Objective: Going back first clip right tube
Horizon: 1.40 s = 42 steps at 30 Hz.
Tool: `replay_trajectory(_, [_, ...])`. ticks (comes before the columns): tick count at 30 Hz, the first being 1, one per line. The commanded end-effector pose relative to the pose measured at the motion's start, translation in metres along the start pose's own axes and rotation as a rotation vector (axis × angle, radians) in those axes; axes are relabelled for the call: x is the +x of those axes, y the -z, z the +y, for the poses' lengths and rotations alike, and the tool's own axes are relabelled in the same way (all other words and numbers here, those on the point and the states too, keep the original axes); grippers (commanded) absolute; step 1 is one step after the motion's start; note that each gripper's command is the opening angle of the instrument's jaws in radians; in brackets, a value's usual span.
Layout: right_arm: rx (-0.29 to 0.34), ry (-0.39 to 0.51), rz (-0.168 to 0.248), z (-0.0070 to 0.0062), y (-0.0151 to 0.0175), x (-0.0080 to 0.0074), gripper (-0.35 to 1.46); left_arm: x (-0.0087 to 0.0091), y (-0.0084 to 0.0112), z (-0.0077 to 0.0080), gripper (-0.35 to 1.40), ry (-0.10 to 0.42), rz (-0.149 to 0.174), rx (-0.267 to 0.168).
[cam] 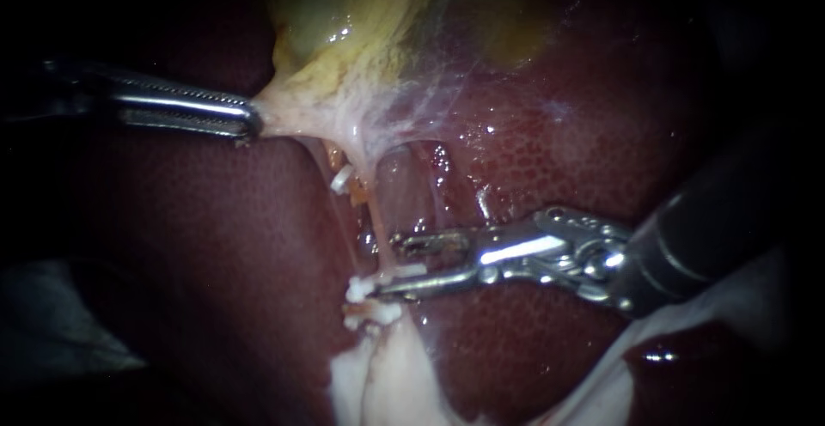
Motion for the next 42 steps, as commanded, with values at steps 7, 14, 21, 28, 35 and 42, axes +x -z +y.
replay_trajectory(7, [-0.142,0.257,-0.094,-0.0014,0.0048,0.0014,0.5,0.0,0.0001,0.0,-0.35,0.0,0.0,-0.001])
replay_trajectory(14, [-0.172,0.333,-0.108,-0.0019,0.0099,0.0034,0.5,0.0,0.0002,-0.0001,-0.35,0.0,0.0,-0.001])
replay_trajectory(21, [-0.16,0.346,-0.112,-0.0022,0.0123,0.0042,0.5,-0.0001,-0.0001,-0.0003,-0.35,-0.001,0.0,0.0])
replay_trajectory(28, [-0.135,0.344,-0.107,-0.0024,0.0124,0.0043,0.5,-0.0024,-0.0027,-0.0012,-0.35,-0.013,0.0,0.002])
replay_trajectory(35, [-0.074,0.354,-0.109,-0.0026,0.0124,0.0043,0.5,-0.0038,-0.0048,-0.0026,-0.35,-0.027,-0.005,-0.001])
replay_trajectory(42, [-0.065,0.361,-0.11,-0.0029,0.0124,0.0044,0.5,-0.004,-0.0048,-0.0027,-0.35,-0.028,-0.008,0.0])
